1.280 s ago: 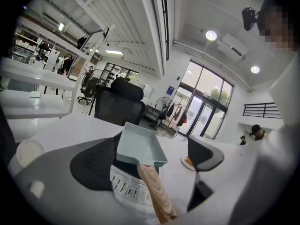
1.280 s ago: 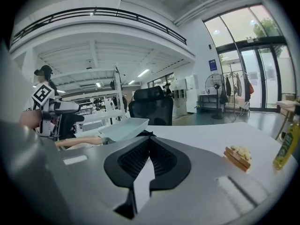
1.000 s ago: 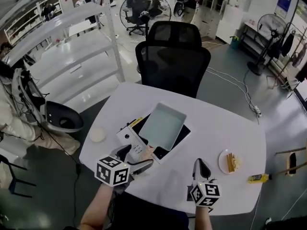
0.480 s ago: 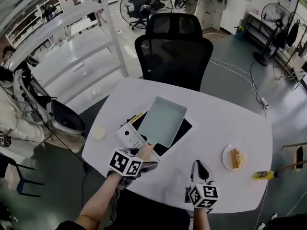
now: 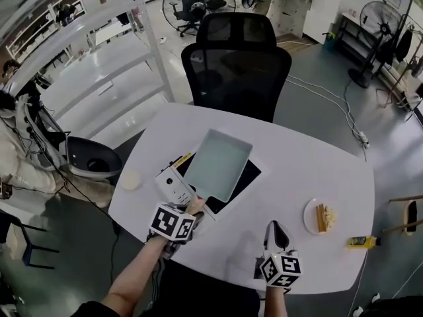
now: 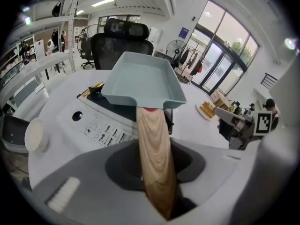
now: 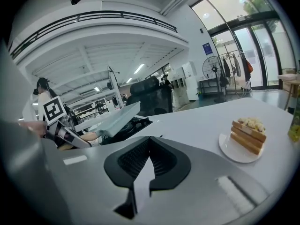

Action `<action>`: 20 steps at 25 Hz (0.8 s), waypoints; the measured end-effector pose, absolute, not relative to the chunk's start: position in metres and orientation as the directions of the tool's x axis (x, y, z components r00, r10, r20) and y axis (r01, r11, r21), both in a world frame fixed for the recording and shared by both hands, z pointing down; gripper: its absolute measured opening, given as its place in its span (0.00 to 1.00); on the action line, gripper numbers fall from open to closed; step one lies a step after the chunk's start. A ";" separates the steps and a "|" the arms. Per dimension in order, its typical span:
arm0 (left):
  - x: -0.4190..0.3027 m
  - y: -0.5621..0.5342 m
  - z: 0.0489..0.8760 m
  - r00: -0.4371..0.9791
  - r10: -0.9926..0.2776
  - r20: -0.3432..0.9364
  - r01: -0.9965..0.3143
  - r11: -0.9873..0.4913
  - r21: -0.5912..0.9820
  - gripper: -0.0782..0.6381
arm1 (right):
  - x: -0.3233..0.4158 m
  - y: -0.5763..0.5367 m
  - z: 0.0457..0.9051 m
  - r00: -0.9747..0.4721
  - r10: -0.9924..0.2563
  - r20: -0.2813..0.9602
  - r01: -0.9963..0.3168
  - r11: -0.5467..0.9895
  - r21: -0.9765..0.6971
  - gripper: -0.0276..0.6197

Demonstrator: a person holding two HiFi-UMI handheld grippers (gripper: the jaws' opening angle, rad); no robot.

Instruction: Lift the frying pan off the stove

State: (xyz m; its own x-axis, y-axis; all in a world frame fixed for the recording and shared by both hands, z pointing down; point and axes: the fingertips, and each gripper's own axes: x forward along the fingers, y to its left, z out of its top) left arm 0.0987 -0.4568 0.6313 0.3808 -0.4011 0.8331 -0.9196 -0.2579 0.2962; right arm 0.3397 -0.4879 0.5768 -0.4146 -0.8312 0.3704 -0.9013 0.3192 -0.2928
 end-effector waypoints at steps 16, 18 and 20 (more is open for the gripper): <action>0.080 -0.461 0.604 0.373 -0.432 0.821 -0.922 -0.270 0.277 0.34 | 0.330 -0.490 0.575 -0.423 -0.824 0.377 -0.897 0.322 -0.302 0.05; 0.068 -0.461 0.596 0.372 -0.448 0.813 -0.924 -0.258 0.281 0.34 | 0.325 -0.491 0.568 -0.420 -0.830 0.367 -0.898 0.324 -0.298 0.05; 0.053 -0.460 0.588 0.357 -0.461 0.812 -0.932 -0.237 0.274 0.34 | 0.317 -0.491 0.560 -0.422 -0.834 0.355 -0.898 0.330 -0.292 0.05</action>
